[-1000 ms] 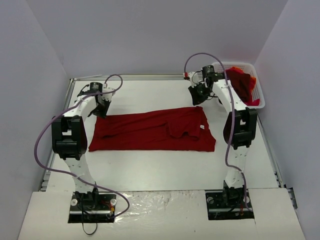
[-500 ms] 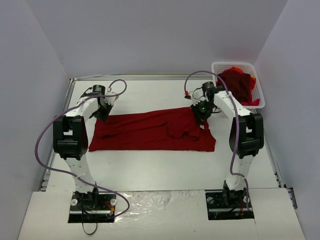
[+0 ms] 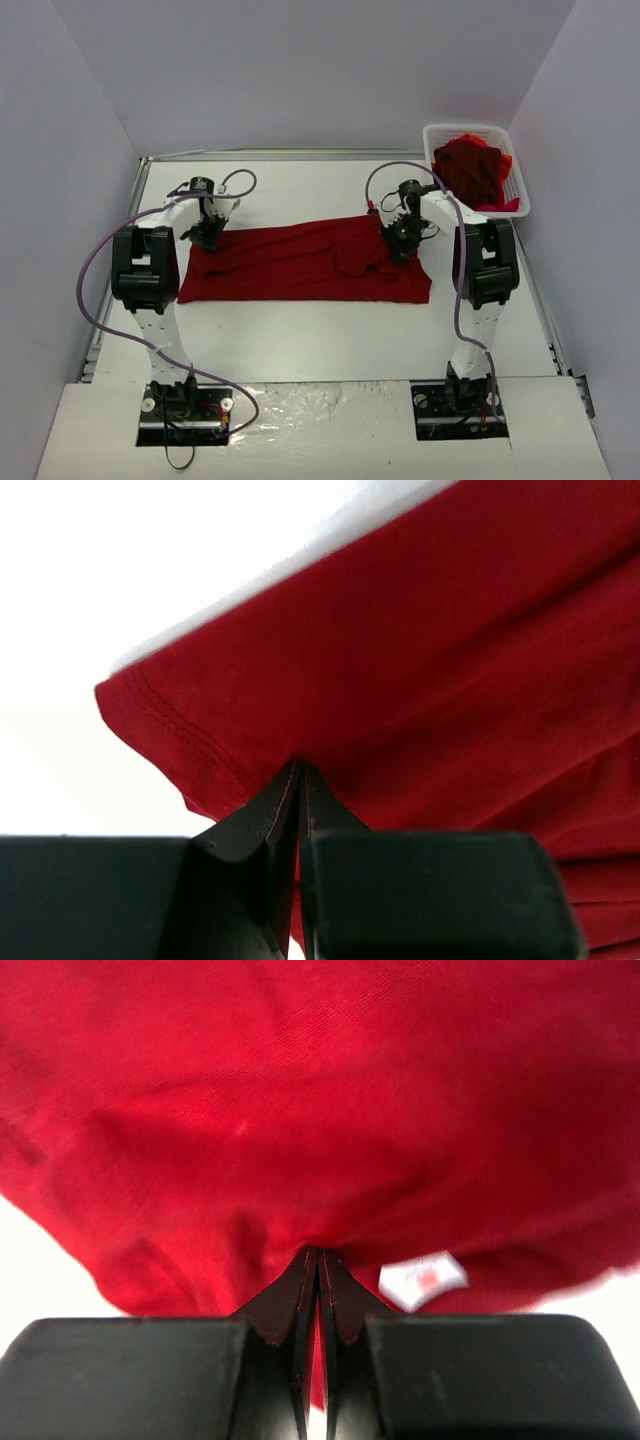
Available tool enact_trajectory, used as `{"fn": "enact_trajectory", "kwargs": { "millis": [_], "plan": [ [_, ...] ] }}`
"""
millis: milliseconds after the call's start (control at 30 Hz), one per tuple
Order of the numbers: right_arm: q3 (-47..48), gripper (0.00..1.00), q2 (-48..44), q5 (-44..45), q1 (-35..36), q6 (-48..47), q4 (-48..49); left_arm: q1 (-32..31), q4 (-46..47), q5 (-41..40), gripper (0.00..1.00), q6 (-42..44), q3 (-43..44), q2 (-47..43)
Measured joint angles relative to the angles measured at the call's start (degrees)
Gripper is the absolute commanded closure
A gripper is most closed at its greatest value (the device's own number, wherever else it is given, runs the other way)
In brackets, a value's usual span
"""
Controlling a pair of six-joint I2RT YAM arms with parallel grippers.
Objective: Fold and stack the t-shirts
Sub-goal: Rotate the tshirt 90 degrees
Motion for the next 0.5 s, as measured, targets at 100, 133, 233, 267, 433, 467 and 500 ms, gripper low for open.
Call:
{"fn": "enact_trajectory", "kwargs": {
  "millis": [100,133,233,267,433,467,500],
  "plan": [
    [1.25,1.00,3.91,0.00,0.00,0.13,0.00,0.00,-0.20,-0.52,0.98,0.39,-0.85,0.00],
    [1.95,1.00,4.35,0.02,-0.09,0.26,0.15,-0.07,-0.22,-0.70,0.98,0.55,-0.85,0.00],
    [3.43,1.00,5.53,-0.37,-0.33,0.57,-0.92,-0.31,-0.33,-1.49,0.98,1.42,-1.05,-0.02],
    [3.93,1.00,5.97,-0.37,-0.33,0.66,-1.44,-0.39,-0.33,-1.70,0.98,1.79,-1.09,-0.02],
    [7.96,1.00,8.72,-0.35,-0.33,0.96,-5.07,-0.79,-0.31,-2.58,0.98,3.41,-1.57,-0.17],
    [9.05,1.00,9.49,-0.35,-0.33,1.05,-5.86,-0.90,-0.28,-2.71,0.98,3.56,-2.03,-0.44],
    [10.40,1.00,10.36,-0.37,-0.33,1.16,-6.69,-0.98,-0.22,-2.97,0.98,3.80,-2.58,-0.76]
  ]
}}
